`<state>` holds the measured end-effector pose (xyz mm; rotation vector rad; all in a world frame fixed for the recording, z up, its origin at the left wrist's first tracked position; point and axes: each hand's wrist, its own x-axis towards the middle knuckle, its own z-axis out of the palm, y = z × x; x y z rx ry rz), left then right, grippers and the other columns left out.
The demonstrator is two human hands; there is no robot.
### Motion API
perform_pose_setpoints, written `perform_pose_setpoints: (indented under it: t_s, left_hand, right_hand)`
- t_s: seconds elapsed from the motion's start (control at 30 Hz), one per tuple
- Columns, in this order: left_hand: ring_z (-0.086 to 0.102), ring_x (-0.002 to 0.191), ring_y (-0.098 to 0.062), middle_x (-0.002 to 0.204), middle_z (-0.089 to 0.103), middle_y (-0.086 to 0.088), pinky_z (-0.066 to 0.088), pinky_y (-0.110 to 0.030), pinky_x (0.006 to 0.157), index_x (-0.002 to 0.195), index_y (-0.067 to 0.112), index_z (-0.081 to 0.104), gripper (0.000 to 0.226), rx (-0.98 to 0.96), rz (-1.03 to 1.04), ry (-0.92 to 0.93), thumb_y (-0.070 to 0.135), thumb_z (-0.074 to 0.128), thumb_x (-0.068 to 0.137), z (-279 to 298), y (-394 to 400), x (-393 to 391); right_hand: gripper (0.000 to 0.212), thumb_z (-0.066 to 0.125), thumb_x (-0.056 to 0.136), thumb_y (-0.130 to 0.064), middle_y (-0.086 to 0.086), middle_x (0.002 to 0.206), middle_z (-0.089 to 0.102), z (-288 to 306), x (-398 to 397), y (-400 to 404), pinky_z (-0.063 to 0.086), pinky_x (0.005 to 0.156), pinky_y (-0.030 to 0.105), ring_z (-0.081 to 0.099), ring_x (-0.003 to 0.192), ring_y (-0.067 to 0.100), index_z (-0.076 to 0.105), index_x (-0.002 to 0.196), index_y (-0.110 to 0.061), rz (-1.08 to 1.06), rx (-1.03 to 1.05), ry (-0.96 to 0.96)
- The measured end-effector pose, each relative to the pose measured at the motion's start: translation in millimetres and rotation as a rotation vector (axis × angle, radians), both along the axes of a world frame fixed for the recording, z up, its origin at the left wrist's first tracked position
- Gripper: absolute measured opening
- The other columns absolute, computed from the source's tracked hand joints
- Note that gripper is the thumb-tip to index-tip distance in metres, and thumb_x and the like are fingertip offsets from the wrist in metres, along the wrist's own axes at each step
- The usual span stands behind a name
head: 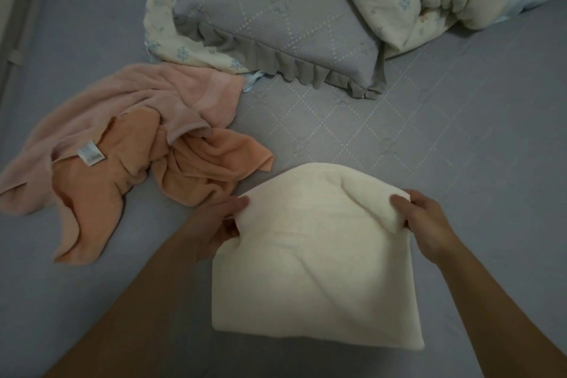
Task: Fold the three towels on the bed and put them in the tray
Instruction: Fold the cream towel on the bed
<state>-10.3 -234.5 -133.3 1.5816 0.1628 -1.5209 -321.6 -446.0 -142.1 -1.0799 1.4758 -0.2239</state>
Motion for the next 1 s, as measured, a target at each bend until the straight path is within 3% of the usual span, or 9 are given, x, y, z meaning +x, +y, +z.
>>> perform_pose_setpoints:
  t_s: [0.13,0.33,0.43,0.57,0.7,0.8,0.87,0.93,1.0]
  left_hand:
    - [0.07,0.068,-0.014,0.078,0.073,-0.004,0.058,-0.027,0.06,0.081,0.015,0.079,0.015,0.016,-0.011,0.104,0.021,0.066,0.087,5,-4,3]
    - [0.071,0.065,-0.016,0.076,0.074,-0.005,0.058,-0.027,0.057,0.086,0.008,0.068,0.005,0.037,0.162,-0.063,0.012,0.065,0.088,5,-9,-6]
    - [0.073,0.078,-0.016,0.09,0.078,-0.003,0.059,-0.024,0.063,0.097,0.007,0.072,0.013,-0.078,0.135,-0.193,0.014,0.063,0.091,16,-6,1]
    - [0.065,0.097,-0.025,0.112,0.069,-0.017,0.057,-0.032,0.079,0.116,-0.003,0.066,0.028,-0.1,0.083,-0.158,0.013,0.059,0.094,27,2,6]
    - [0.069,0.075,-0.019,0.088,0.07,-0.008,0.059,-0.032,0.067,0.085,0.014,0.076,0.009,0.007,-0.063,0.081,0.017,0.069,0.082,28,1,-4]
    - [0.065,0.079,-0.022,0.085,0.069,-0.006,0.052,-0.035,0.076,0.1,0.012,0.071,0.031,0.028,-0.249,0.208,0.023,0.072,0.071,20,0,-19]
    - [0.062,0.082,-0.023,0.086,0.069,-0.007,0.049,-0.035,0.078,0.099,0.011,0.069,0.025,-0.027,-0.209,0.156,0.019,0.07,0.076,15,-2,-29]
    - [0.063,0.077,-0.021,0.081,0.071,-0.005,0.051,-0.03,0.07,0.092,0.009,0.07,0.01,-0.082,-0.057,0.051,0.012,0.064,0.084,13,-4,-33]
    - [0.067,0.072,-0.018,0.078,0.074,-0.005,0.054,-0.027,0.063,0.091,0.005,0.074,0.013,-0.139,0.063,-0.043,0.006,0.062,0.089,15,-1,-31]
  right_hand:
    - [0.013,0.061,0.089,-0.008,-0.001,0.078,0.065,11,1,-2,0.045,0.055,0.02,0.057,0.063,0.006,0.065,0.086,-0.02,0.112,-0.178,0.052]
    - [0.021,0.055,0.093,-0.006,-0.007,0.081,0.069,27,3,-1,0.047,0.056,0.009,0.061,0.062,-0.008,0.068,0.092,-0.023,0.091,-0.286,-0.046]
    - [0.016,0.058,0.091,-0.005,-0.002,0.078,0.067,35,4,-2,0.046,0.052,0.011,0.058,0.056,-0.005,0.067,0.091,-0.018,0.118,-0.257,-0.005]
    - [0.021,0.056,0.081,0.004,0.001,0.064,0.056,46,8,-3,0.036,0.043,0.017,0.044,0.046,0.004,0.063,0.078,-0.015,0.186,-0.228,0.084]
    - [0.029,0.048,0.072,0.01,0.0,0.057,0.049,49,14,0,0.03,0.038,0.016,0.038,0.043,0.004,0.058,0.067,-0.017,0.14,-0.256,0.121]
    - [0.032,0.042,0.072,0.01,0.0,0.059,0.052,45,12,9,0.03,0.047,0.022,0.042,0.052,0.013,0.059,0.066,-0.016,0.173,-0.229,0.143]
    - [0.033,0.041,0.072,0.01,0.0,0.059,0.053,44,9,14,0.029,0.05,0.024,0.042,0.055,0.015,0.059,0.064,-0.016,0.187,-0.202,0.155]
    - [0.032,0.041,0.073,0.009,0.002,0.061,0.052,45,7,18,0.028,0.052,0.025,0.041,0.058,0.016,0.059,0.065,-0.016,0.169,-0.185,0.157]
    - [0.03,0.043,0.076,0.008,0.003,0.064,0.053,48,4,21,0.03,0.053,0.026,0.043,0.061,0.016,0.061,0.069,-0.015,0.165,-0.181,0.151]
